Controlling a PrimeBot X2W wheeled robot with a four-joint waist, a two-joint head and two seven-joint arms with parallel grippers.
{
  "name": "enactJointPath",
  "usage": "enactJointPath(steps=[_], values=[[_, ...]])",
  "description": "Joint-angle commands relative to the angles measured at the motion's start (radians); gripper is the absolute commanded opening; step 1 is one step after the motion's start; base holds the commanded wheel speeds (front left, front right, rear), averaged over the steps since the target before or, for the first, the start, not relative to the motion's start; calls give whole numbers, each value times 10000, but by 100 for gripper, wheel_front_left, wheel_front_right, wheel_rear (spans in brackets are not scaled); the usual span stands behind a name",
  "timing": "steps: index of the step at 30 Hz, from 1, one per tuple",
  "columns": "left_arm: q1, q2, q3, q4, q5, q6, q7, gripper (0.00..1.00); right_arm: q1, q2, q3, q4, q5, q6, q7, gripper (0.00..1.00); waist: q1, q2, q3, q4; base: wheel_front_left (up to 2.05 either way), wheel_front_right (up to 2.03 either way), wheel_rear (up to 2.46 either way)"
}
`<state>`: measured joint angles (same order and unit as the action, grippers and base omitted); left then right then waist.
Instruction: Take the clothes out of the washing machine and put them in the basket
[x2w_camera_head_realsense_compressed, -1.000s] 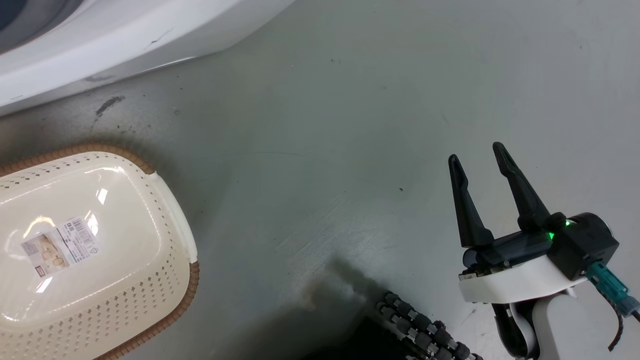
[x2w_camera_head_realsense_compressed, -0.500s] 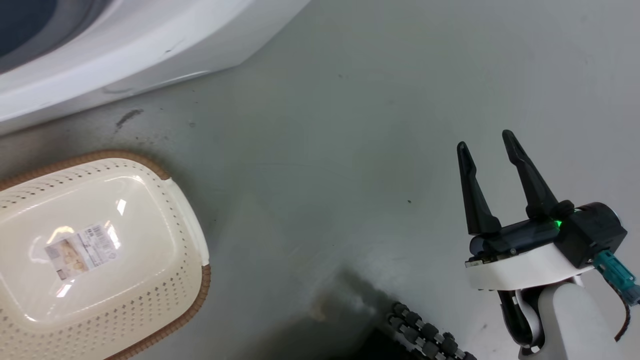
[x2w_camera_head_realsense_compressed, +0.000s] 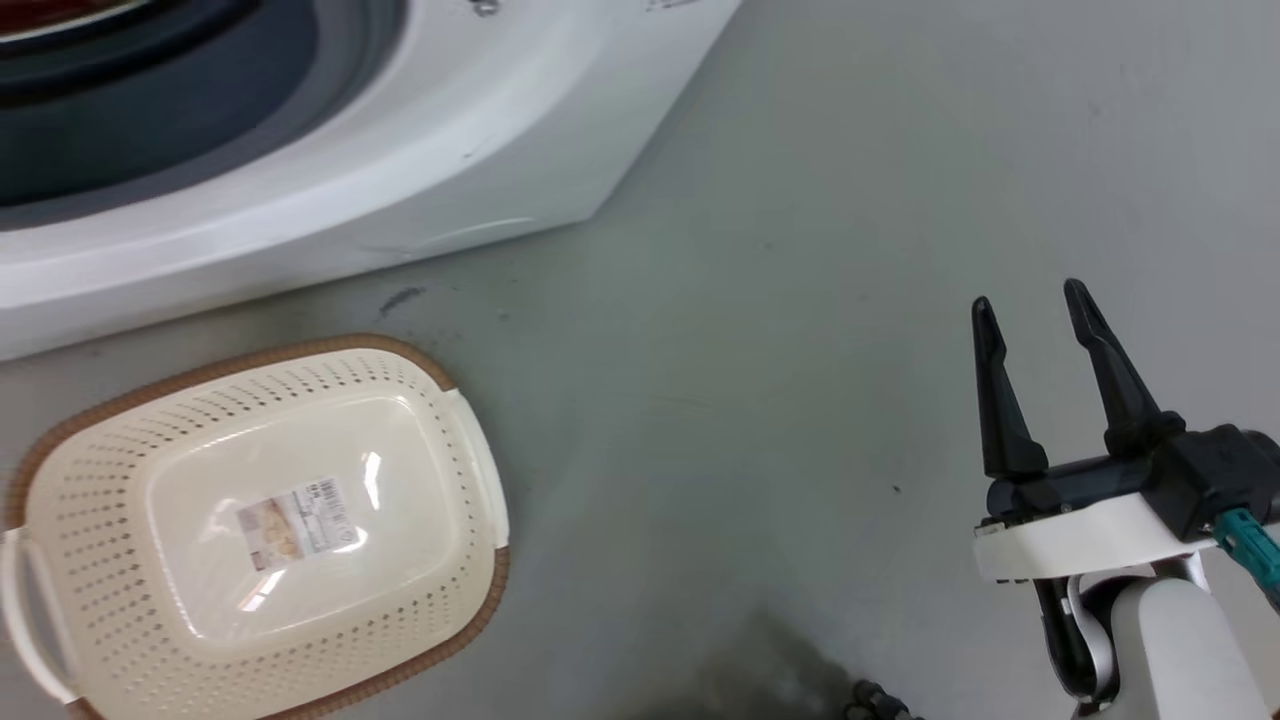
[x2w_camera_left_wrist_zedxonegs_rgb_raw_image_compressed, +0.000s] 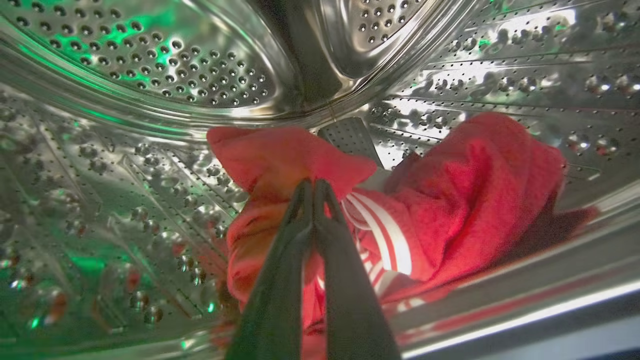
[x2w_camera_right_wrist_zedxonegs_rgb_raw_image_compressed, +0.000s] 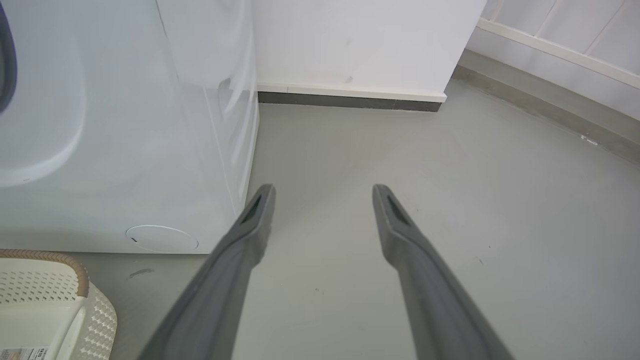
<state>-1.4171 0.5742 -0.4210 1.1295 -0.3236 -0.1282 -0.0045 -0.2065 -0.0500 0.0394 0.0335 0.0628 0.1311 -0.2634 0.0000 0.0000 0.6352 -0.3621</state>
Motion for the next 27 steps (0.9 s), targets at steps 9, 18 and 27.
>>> enactJointPath(steps=[9,18,27], values=[[1762,-977,-242,-123,-413,-10,-1928,0,353,-10,-451,247,-453,-7,-21,100,0,0,-1537,1184,0,0,0],[3348,-1432,59,-1247,-641,274,-2616,0,823,-10,-751,449,-554,-7,-21,100,0,0,-2648,1794,0,0,0],[5177,-1430,649,-3892,-411,645,-2616,0,1099,-8,-865,540,-711,-7,-21,100,0,0,-3398,2157,0,0,0]])
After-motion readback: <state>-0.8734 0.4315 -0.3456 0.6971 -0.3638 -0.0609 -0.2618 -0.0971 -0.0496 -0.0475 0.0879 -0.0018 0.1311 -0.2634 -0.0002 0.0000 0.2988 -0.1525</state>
